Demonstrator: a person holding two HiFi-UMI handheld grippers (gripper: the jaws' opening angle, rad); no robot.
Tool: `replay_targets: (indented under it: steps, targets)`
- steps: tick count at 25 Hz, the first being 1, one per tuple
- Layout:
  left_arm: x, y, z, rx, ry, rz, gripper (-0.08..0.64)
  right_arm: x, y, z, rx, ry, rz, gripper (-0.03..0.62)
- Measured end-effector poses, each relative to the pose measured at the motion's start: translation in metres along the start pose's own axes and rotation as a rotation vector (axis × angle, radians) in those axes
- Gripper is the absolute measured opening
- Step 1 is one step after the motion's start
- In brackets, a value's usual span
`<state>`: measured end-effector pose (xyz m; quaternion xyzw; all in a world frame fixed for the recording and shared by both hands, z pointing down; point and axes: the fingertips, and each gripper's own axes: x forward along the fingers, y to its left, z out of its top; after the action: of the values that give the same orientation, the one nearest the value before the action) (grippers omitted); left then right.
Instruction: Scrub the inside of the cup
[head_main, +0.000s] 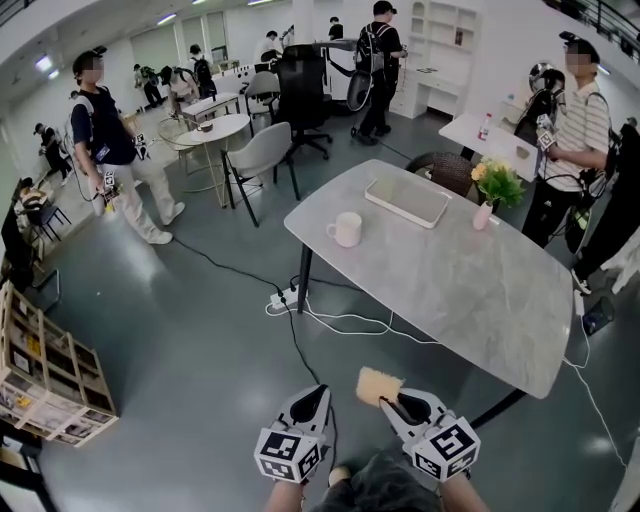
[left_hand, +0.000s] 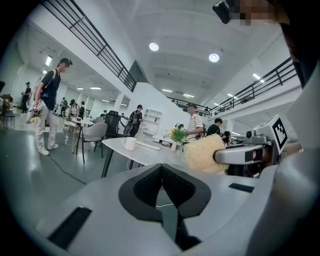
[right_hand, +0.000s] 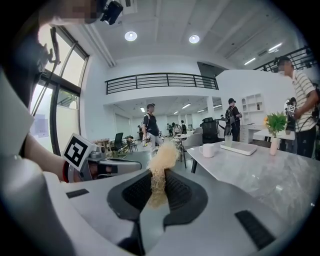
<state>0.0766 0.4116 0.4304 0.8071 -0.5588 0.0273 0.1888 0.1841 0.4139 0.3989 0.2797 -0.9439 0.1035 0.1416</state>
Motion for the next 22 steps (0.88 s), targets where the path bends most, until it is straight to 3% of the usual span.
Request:
replay_targets:
  steps: [10,22]
  targets:
    - [0.068,0.034,0.021,0.026,0.014,-0.024,0.014,0.058,-0.055,0.019,0.017,-0.022,0.012,0.063]
    - [0.191,0.094,0.07,-0.01,0.016,-0.012,0.014,0.149,-0.151,0.064,-0.026,-0.002,0.071,0.063]
